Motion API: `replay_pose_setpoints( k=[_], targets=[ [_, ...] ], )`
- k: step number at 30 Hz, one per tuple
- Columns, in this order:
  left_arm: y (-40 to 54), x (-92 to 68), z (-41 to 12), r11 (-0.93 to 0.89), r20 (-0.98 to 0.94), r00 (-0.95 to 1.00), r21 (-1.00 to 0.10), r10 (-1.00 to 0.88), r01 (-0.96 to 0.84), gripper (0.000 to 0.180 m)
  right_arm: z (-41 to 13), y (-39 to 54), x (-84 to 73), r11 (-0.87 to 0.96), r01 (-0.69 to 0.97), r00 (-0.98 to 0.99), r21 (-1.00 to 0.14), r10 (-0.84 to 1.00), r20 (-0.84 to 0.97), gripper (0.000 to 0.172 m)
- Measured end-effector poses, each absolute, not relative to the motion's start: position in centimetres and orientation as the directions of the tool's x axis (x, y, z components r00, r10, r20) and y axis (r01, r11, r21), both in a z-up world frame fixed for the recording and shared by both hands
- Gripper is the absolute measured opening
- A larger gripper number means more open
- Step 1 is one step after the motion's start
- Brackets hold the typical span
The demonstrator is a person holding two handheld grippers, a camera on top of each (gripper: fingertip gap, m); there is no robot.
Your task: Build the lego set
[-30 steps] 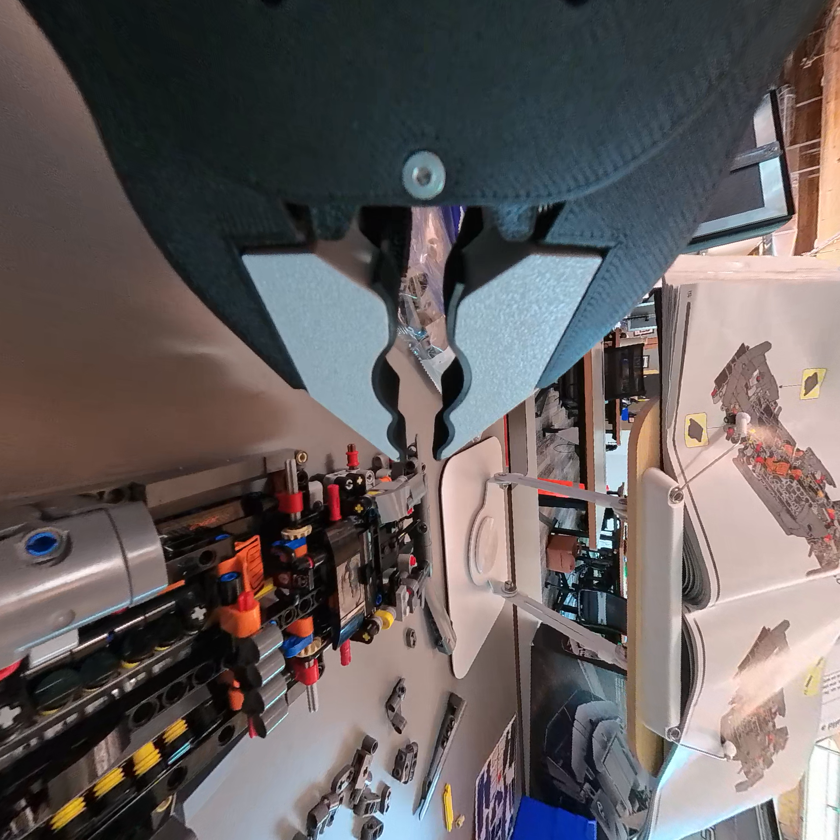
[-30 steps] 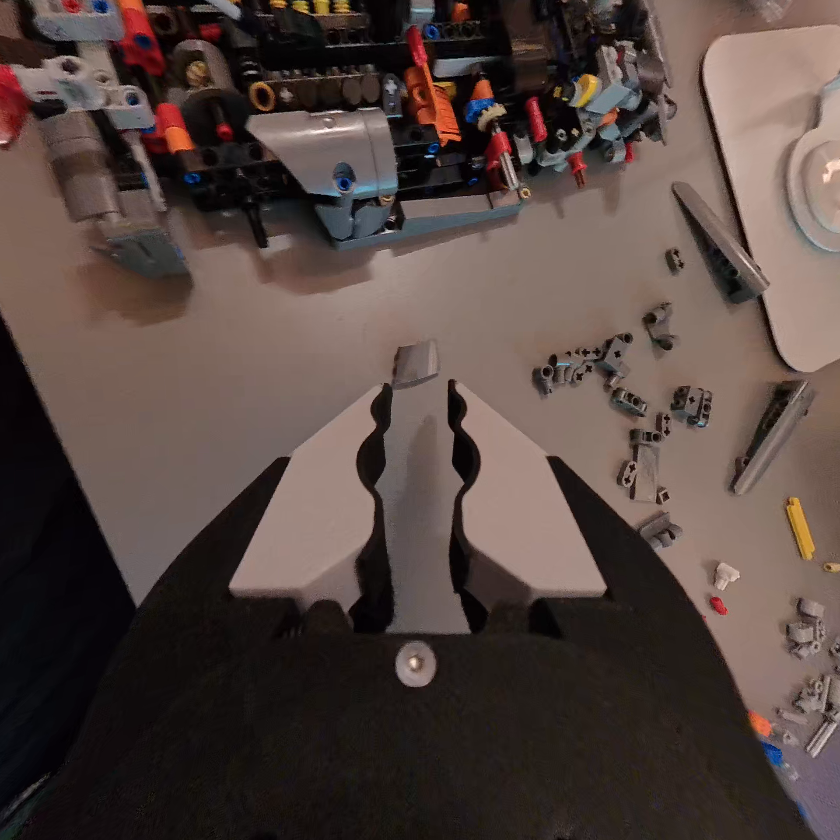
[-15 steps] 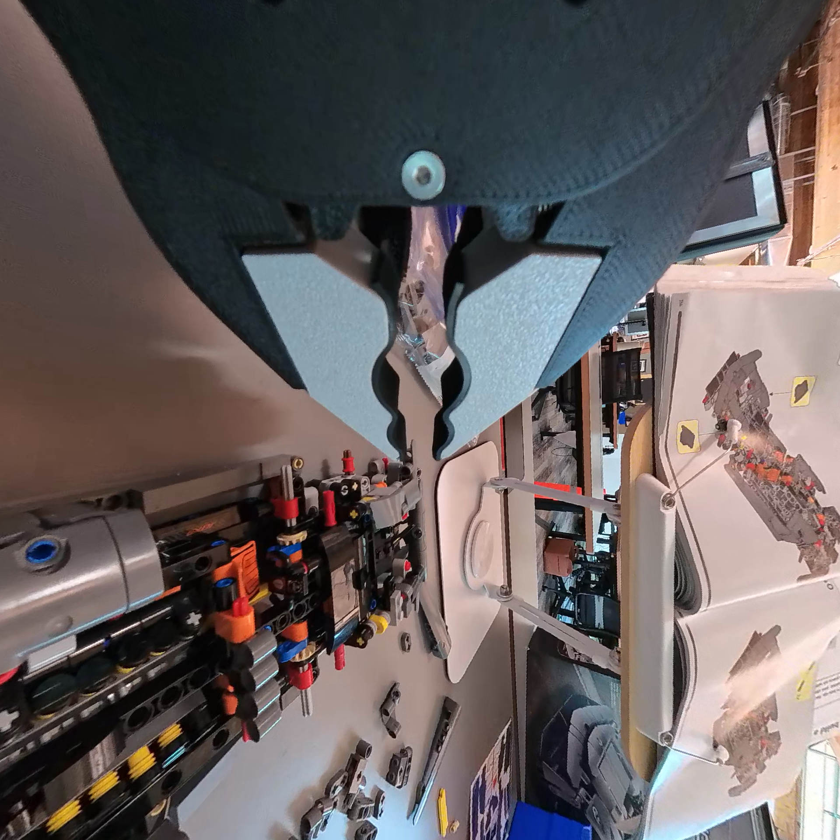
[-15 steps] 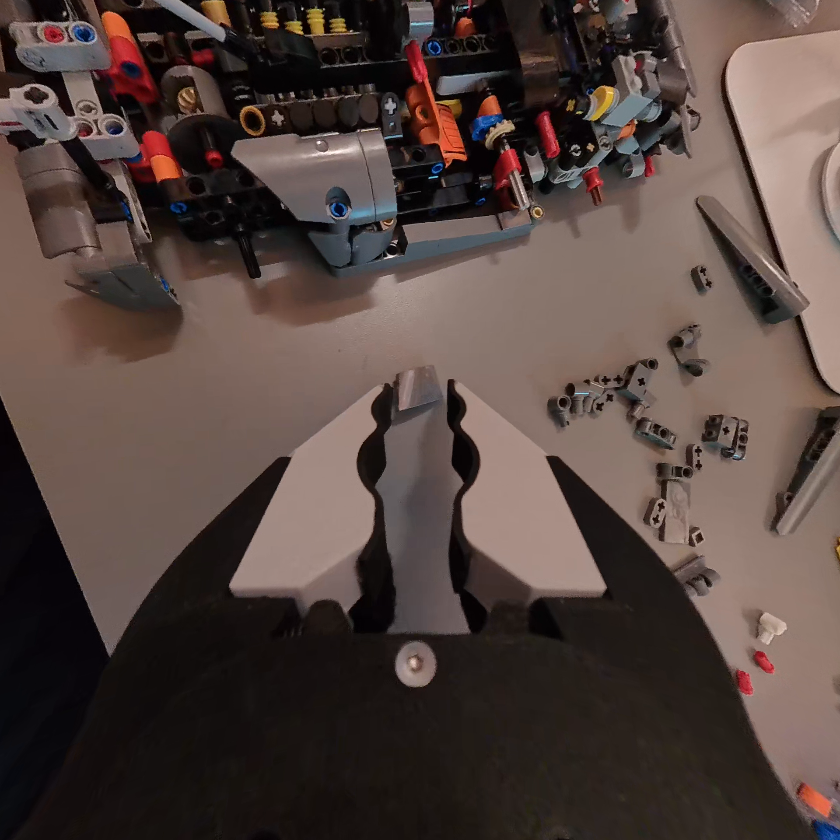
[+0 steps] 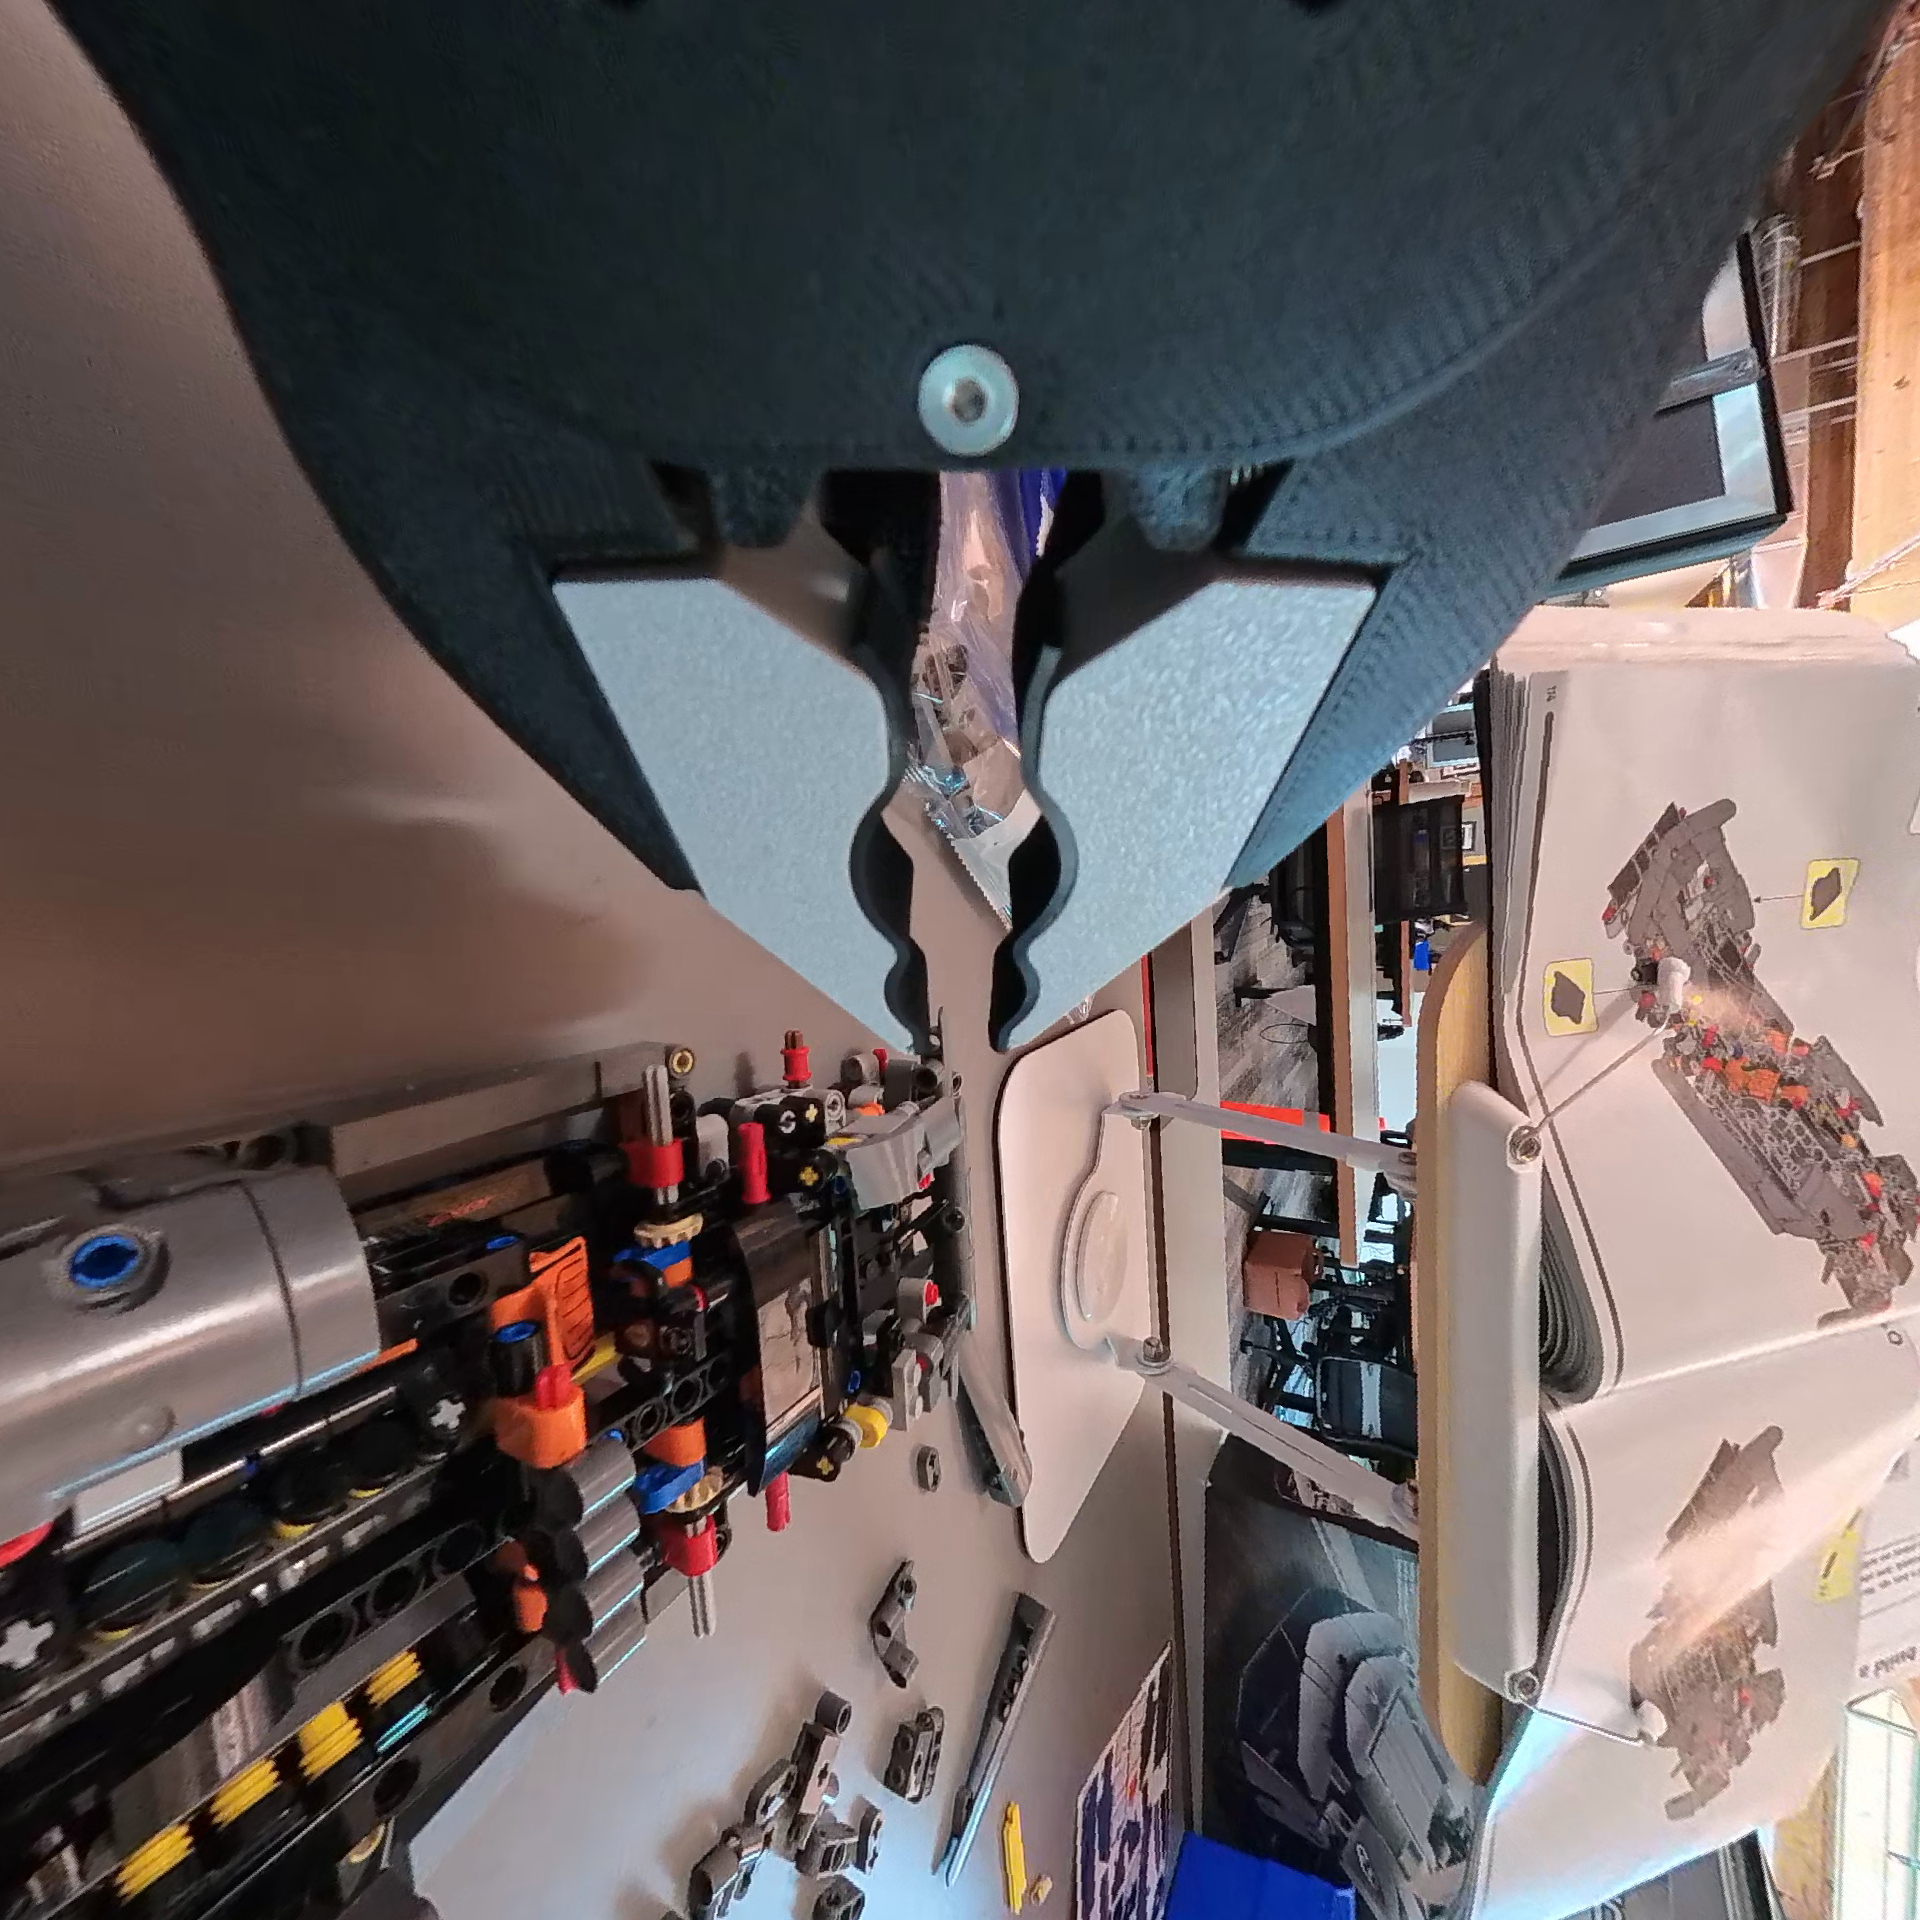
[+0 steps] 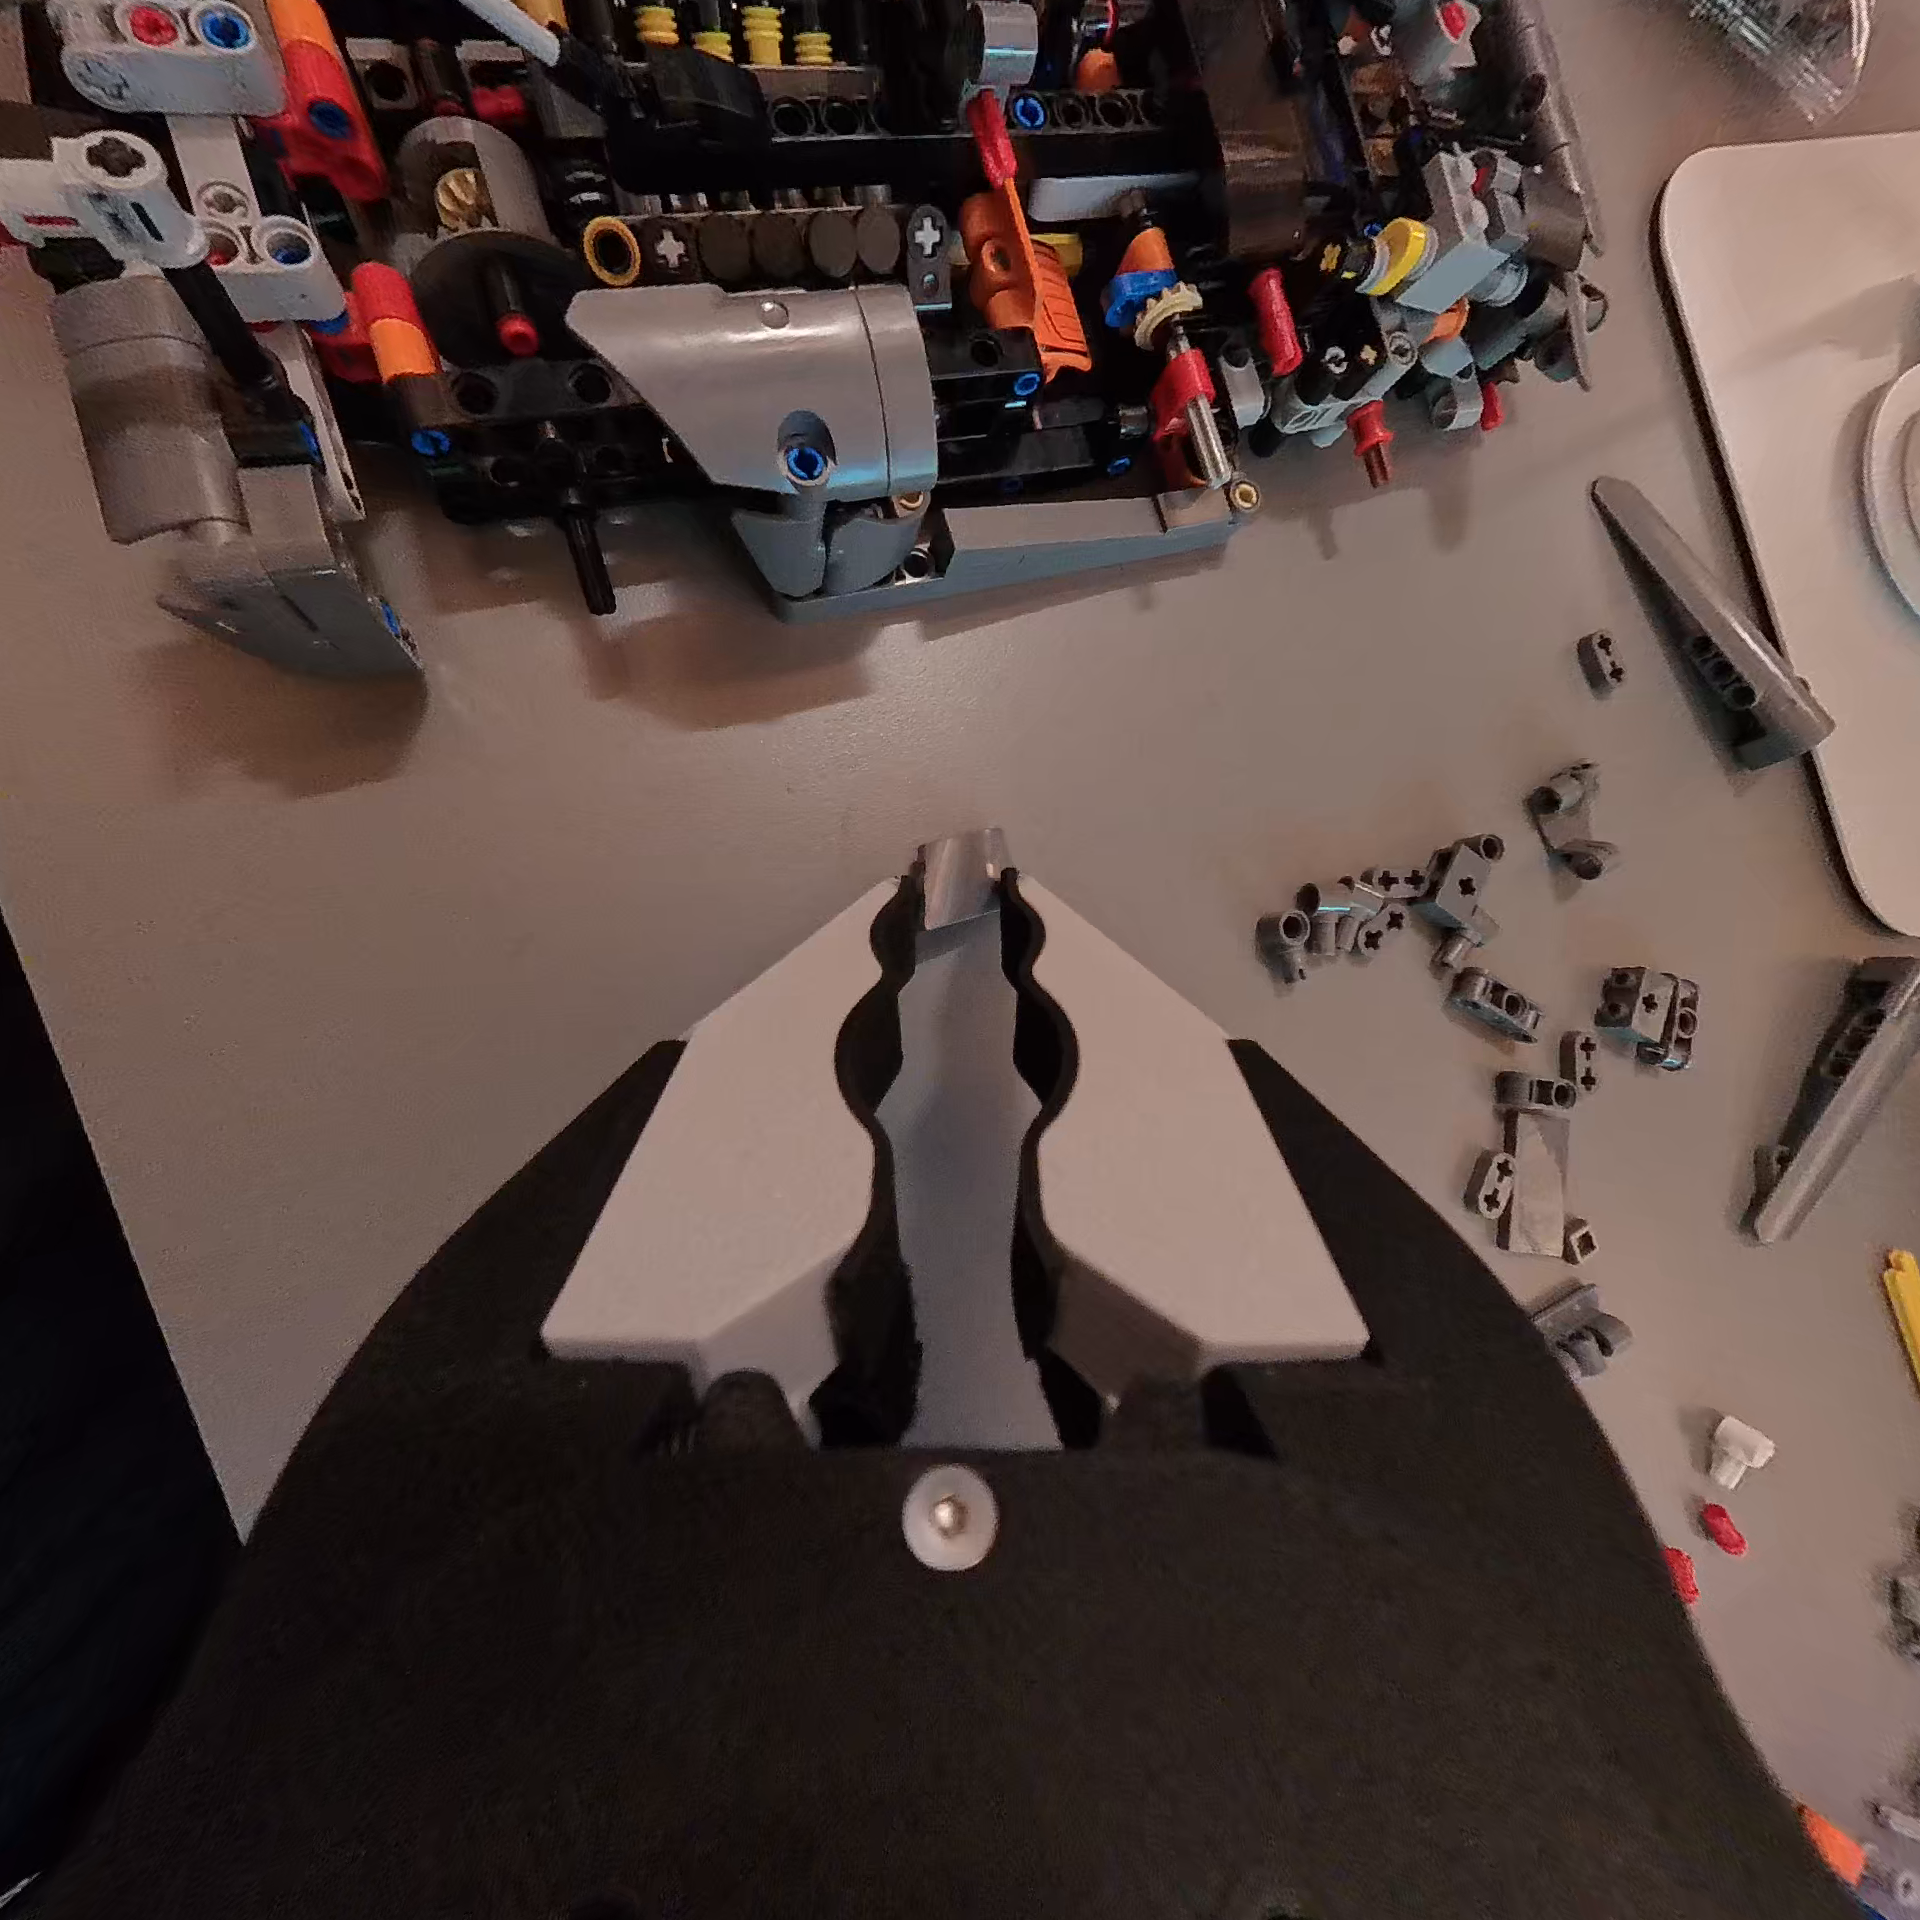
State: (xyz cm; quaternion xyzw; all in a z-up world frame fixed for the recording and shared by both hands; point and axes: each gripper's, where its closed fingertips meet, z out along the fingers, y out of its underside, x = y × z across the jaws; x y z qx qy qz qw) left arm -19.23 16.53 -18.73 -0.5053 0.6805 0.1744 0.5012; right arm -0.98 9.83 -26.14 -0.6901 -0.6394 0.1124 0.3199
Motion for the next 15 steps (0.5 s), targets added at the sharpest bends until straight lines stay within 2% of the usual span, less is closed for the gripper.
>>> replay_pose_setpoints(
  k=[15],
  targets=[
    [16.4,-19.1,-18.8,0.433,-0.86,0.006,-0.264,-0.511,-0.862,0.01,-25.4,11.2,-0.9,0.05,0.76,0.19,-0.648,0.936,0.295,0.003]
  ],
)
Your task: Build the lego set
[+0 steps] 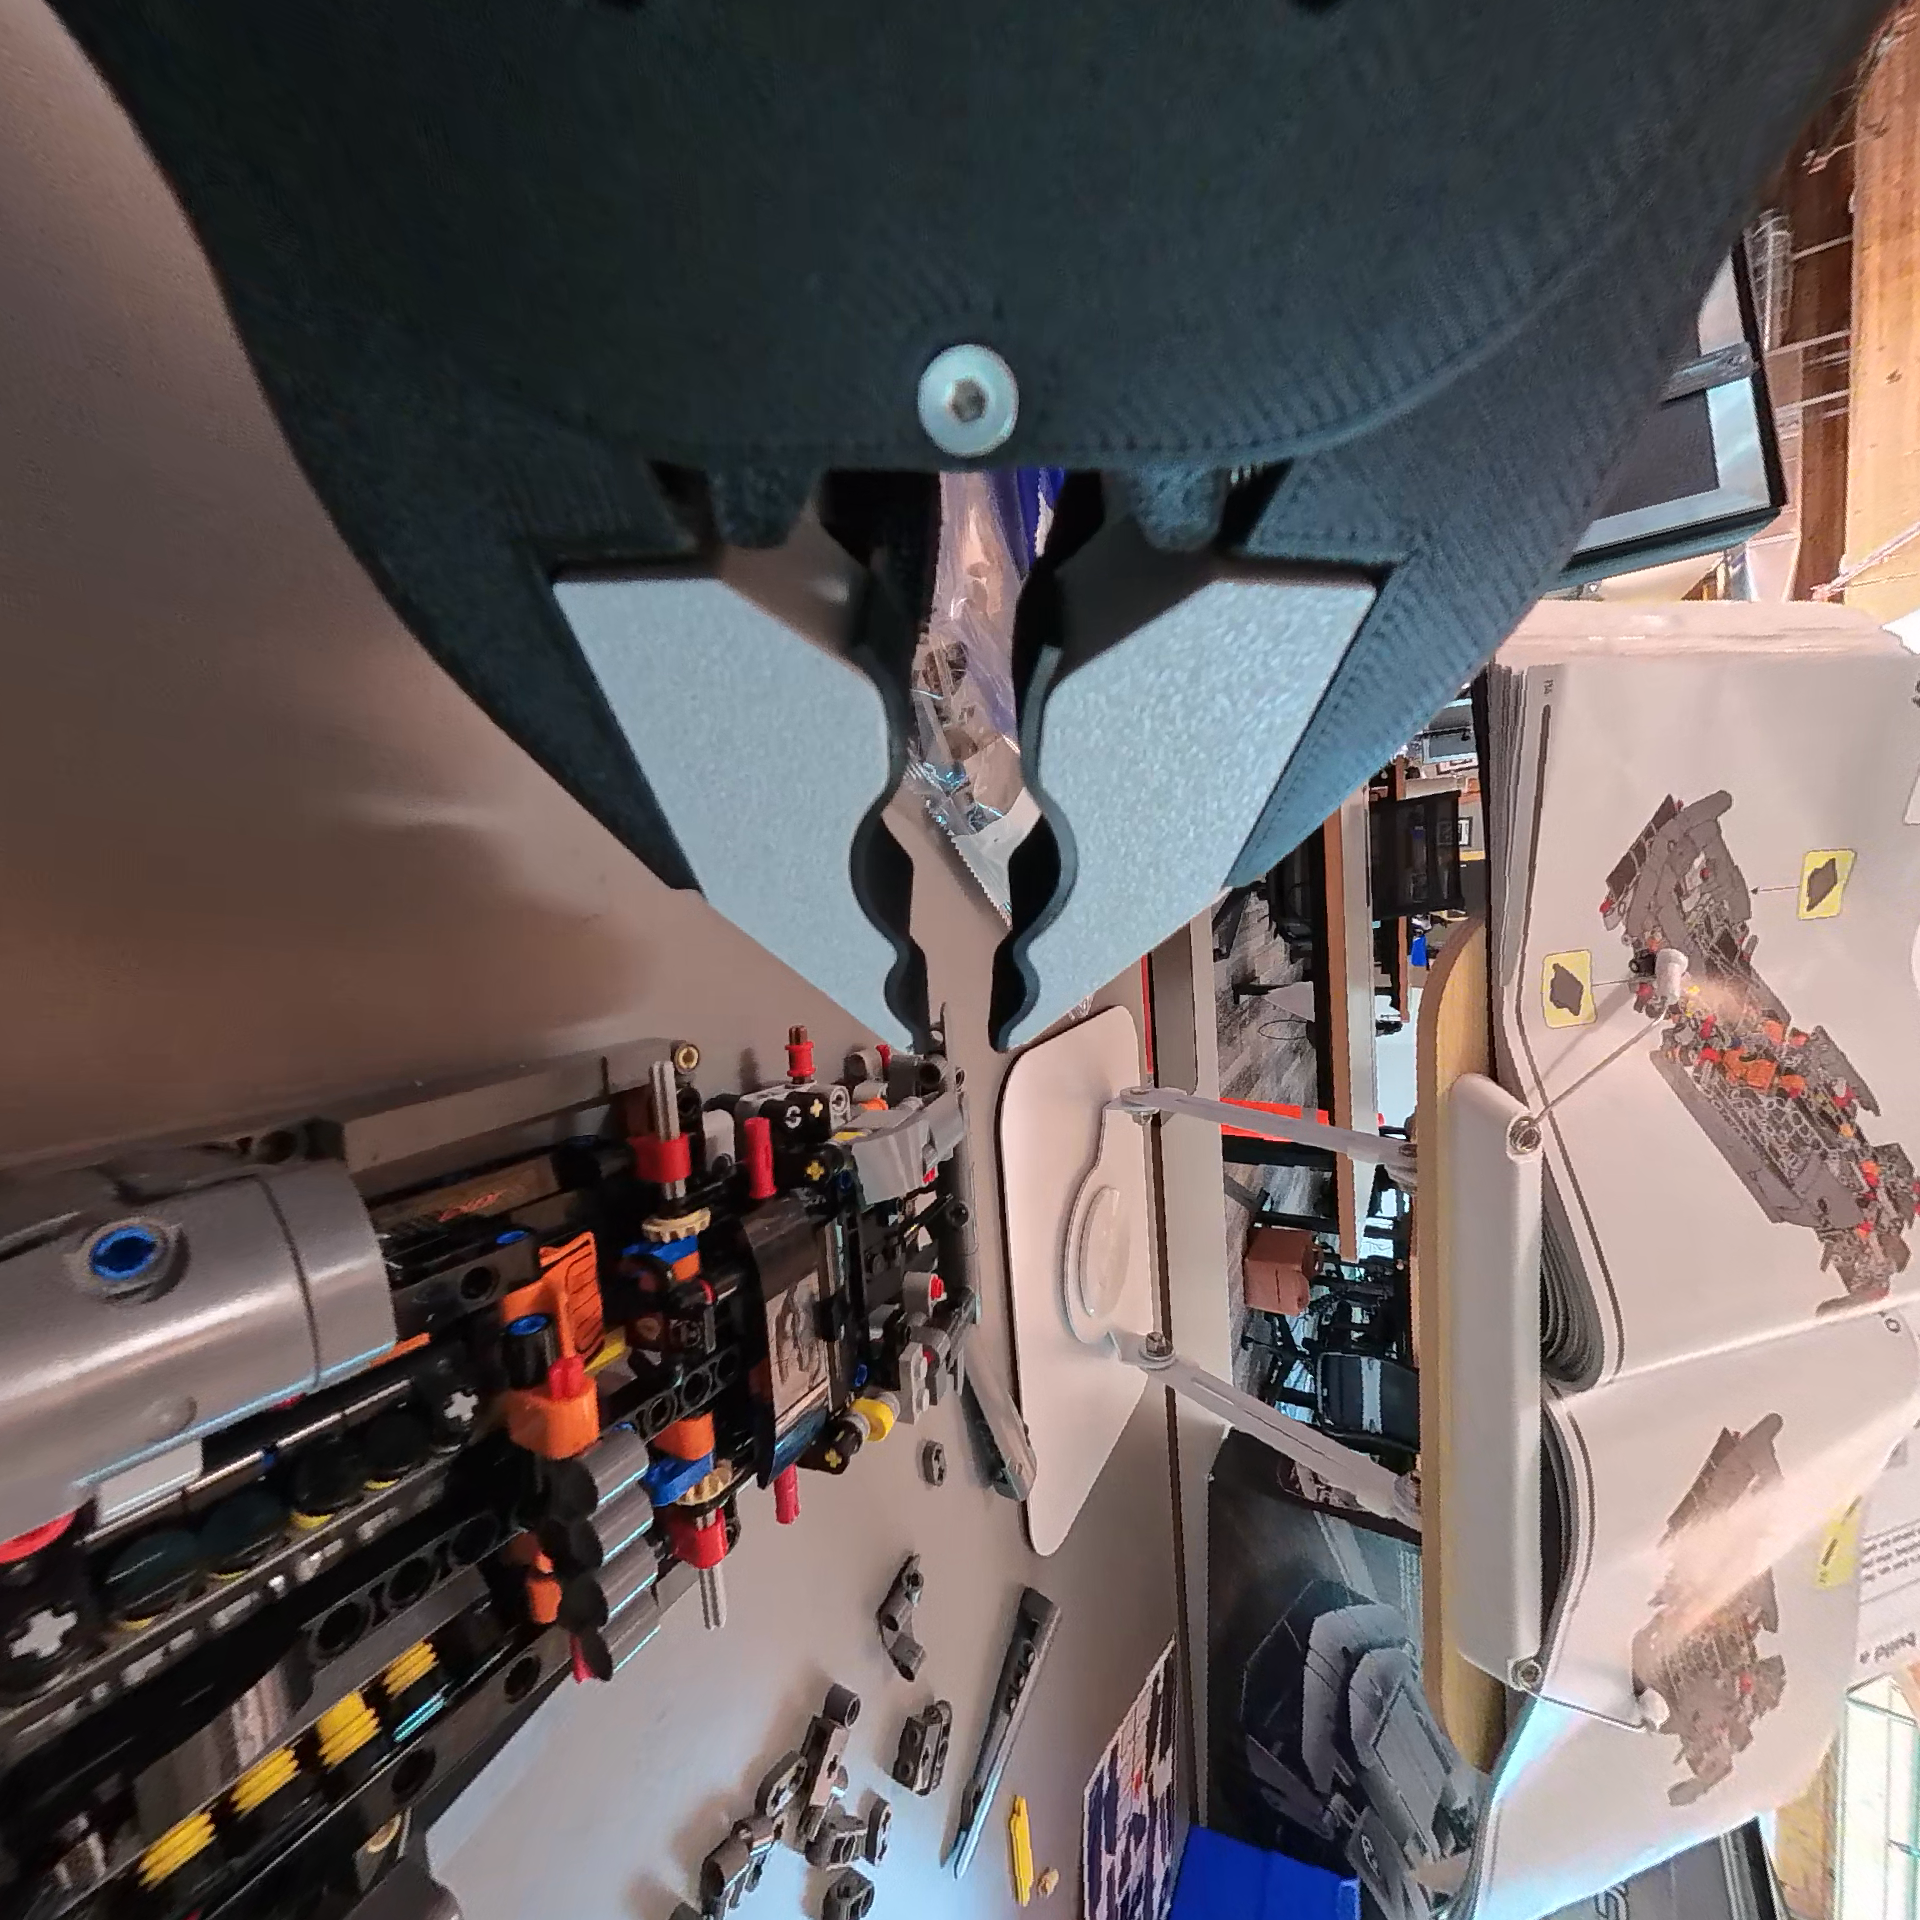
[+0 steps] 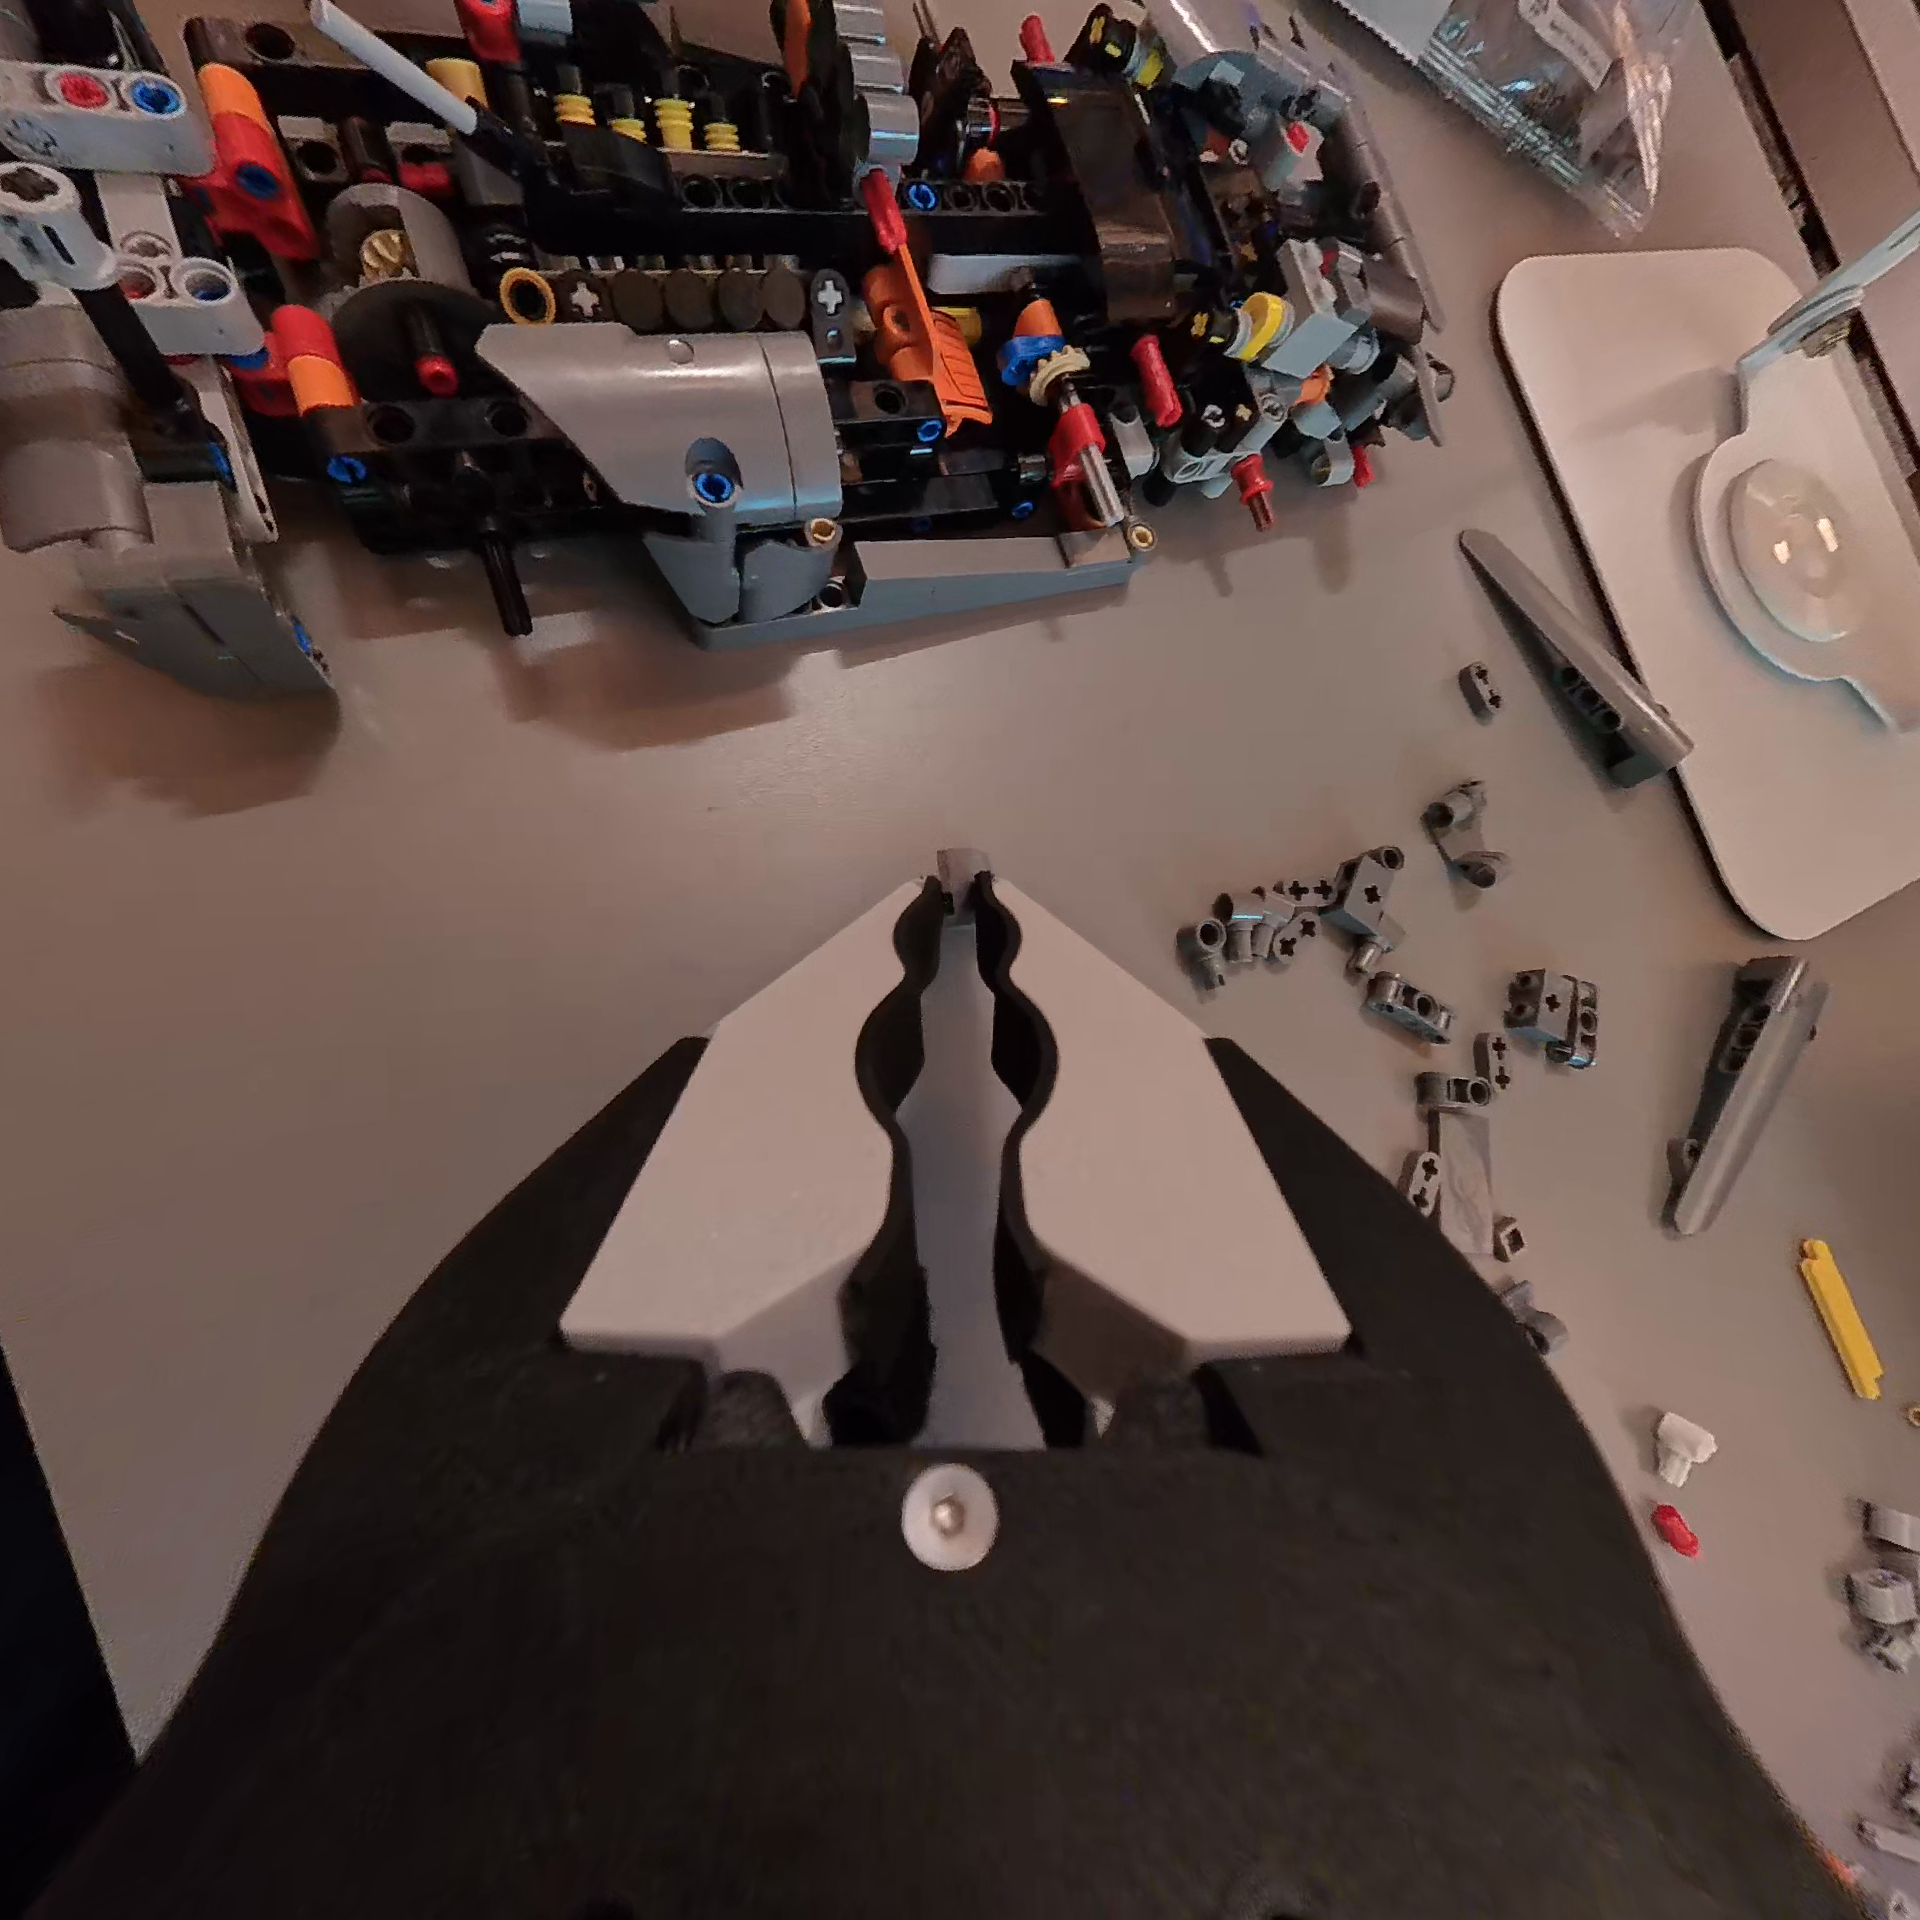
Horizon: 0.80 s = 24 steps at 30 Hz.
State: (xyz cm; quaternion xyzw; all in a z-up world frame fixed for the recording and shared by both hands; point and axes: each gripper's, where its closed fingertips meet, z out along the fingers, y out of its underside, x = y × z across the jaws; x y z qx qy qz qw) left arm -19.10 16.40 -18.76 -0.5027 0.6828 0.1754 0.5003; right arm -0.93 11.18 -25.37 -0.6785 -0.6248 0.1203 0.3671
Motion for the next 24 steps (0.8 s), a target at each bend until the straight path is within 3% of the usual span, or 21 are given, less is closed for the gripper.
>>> replay_pose_setpoints(
  k=[9,15,19,24],
  targets=[
    [16.4,-19.0,-18.8,0.434,-0.859,0.006,-0.264,-0.511,-0.861,0.01,-24.7,12.9,-0.7,-0.018,0.68,0.268,-0.733,0.937,0.226,0.001],
    [16.4,-19.0,-18.7,0.432,-0.86,0.01,-0.267,-0.511,-0.861,0.01,-21.0,13.9,-1.0,-0.261,0.382,0.313,-0.887,0.939,-0.141,0.001],
    [16.4,-19.0,-18.5,0.433,-0.861,0.012,-0.268,-0.508,-0.861,0.01,-18.6,15.1,-0.7,-0.395,0.192,0.274,-0.898,0.9,-0.337,0.001],
    [16.3,-18.7,-18.2,0.44,-0.855,0.029,-0.295,-0.517,-0.848,0.01,-18.0,16.0,-1.5,-0.325,0.198,0.289,-0.925,0.921,-0.262,0.001]
  ],
)
